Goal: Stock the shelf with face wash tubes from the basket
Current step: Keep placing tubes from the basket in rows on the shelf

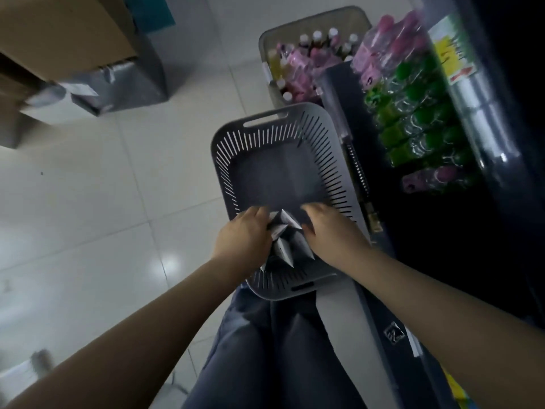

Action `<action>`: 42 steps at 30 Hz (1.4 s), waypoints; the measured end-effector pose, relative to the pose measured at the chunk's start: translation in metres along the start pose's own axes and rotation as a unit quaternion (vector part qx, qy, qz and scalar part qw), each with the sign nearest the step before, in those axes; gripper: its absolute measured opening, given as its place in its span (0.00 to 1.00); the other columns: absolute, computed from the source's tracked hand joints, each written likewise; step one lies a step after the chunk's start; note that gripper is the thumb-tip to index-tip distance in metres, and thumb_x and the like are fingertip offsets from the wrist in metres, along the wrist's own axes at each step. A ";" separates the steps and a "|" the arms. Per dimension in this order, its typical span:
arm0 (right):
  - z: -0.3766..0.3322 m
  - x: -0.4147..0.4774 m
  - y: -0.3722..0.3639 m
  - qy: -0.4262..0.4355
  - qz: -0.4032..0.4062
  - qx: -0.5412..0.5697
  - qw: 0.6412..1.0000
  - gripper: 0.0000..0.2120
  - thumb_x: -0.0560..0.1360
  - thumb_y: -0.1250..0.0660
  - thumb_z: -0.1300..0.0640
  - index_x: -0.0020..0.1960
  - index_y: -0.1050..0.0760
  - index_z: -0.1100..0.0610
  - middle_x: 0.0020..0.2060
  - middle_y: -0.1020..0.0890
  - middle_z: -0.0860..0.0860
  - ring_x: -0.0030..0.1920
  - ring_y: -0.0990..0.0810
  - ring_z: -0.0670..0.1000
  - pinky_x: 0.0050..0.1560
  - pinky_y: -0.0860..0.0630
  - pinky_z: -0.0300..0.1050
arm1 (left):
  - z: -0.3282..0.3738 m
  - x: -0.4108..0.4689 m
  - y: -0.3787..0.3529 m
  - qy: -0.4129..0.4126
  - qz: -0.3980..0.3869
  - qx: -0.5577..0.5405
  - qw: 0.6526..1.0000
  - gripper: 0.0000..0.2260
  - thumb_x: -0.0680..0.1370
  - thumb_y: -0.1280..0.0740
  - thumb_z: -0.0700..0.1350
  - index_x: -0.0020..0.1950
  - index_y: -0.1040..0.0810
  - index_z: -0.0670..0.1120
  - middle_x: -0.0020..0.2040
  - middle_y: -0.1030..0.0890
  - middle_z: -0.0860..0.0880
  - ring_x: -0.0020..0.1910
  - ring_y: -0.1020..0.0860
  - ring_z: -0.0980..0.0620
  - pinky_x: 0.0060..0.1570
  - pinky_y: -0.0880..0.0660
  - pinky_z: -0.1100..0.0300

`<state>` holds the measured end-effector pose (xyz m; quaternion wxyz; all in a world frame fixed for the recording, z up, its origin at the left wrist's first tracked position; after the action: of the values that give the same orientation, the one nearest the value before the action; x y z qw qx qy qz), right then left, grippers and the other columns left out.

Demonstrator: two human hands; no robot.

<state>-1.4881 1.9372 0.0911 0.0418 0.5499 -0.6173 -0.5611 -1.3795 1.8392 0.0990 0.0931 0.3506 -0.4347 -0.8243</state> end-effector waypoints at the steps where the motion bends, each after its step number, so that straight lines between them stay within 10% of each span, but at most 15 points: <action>1: 0.005 0.008 -0.007 -0.007 -0.008 0.000 1.000 0.17 0.80 0.42 0.55 0.68 0.32 0.59 0.65 0.26 0.55 0.62 0.26 0.57 0.58 0.26 0.53 | -0.002 0.005 -0.007 0.005 -0.004 -0.002 1.000 0.16 0.79 0.43 0.49 0.66 0.30 0.49 0.62 0.24 0.49 0.60 0.26 0.44 0.52 0.28 0.53; 10: 0.031 0.053 -0.060 0.008 -0.024 0.008 1.000 0.10 0.79 0.40 0.55 0.53 0.25 0.61 0.50 0.20 0.56 0.47 0.21 0.58 0.39 0.27 0.46 | -0.020 0.054 -0.060 0.016 0.005 0.047 0.999 0.11 0.79 0.41 0.46 0.61 0.27 0.52 0.55 0.22 0.52 0.54 0.22 0.48 0.45 0.25 0.54; 42: 0.038 0.073 -0.050 0.041 0.039 -0.018 0.998 0.13 0.74 0.41 0.69 0.54 0.24 0.59 0.41 0.19 0.57 0.42 0.19 0.60 0.33 0.32 0.44 | -0.020 0.061 -0.056 0.013 -0.026 0.121 0.992 0.16 0.76 0.41 0.36 0.62 0.27 0.49 0.52 0.19 0.46 0.51 0.20 0.40 0.46 0.25 0.51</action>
<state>-1.5103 1.9208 -0.0007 0.0988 0.5469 -0.6259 -0.5473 -1.4024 1.8319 0.0178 0.0336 0.3813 -0.5209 -0.7630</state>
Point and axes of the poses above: each hand's wrist, its own x-axis towards the middle knuckle, its own y-axis out of the back of the hand, z = x × y, the point moved 6 cm from there along x, towards the middle knuckle
